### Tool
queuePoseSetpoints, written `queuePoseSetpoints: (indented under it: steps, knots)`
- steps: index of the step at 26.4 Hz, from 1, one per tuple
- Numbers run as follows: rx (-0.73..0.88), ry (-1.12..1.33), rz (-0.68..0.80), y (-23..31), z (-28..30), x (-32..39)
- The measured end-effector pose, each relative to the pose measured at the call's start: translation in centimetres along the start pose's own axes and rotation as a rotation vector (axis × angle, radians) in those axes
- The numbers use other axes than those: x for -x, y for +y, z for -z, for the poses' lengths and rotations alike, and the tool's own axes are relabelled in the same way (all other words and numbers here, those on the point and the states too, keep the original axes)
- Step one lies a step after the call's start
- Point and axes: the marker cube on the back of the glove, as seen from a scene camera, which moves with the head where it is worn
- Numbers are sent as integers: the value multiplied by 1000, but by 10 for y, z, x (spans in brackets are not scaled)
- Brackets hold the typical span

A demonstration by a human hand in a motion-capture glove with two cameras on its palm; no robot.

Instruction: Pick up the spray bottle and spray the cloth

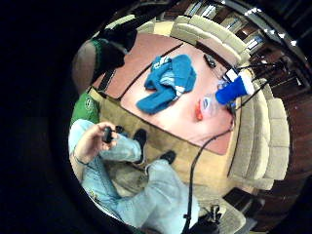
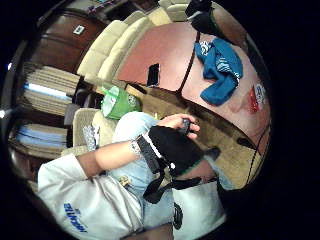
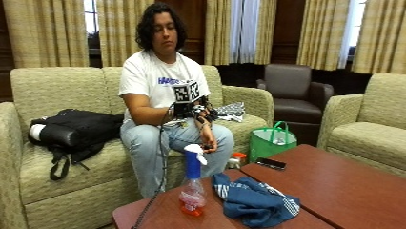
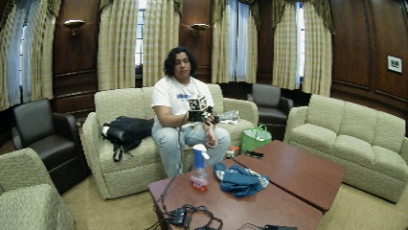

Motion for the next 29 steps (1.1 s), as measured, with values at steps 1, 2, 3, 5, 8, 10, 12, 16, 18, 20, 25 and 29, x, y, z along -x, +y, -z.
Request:
queuePoseSetpoints:
  steps: [1,2,3,5,8,10,12,16,18,20,25,29]
  knots:
    - [-2,3,-4,0,-1,-9]
    - [-5,5,-9,0,-3,-16]
    - [-10,6,-16,2,-6,-21]
    - [-21,8,-26,9,-12,-28]
    - [-34,8,-32,18,-22,-45]
    - [-38,4,-37,25,-30,-57]
    - [-45,-2,-38,30,-36,-67]
    - [-97,-11,-47,37,-45,-78]
    - [-139,-20,-65,42,-48,-80]
    - [-165,-46,-91,46,-50,-86]
    - [-133,-163,-171,49,-55,-112]
    - [-113,-240,-238,50,-61,-131]
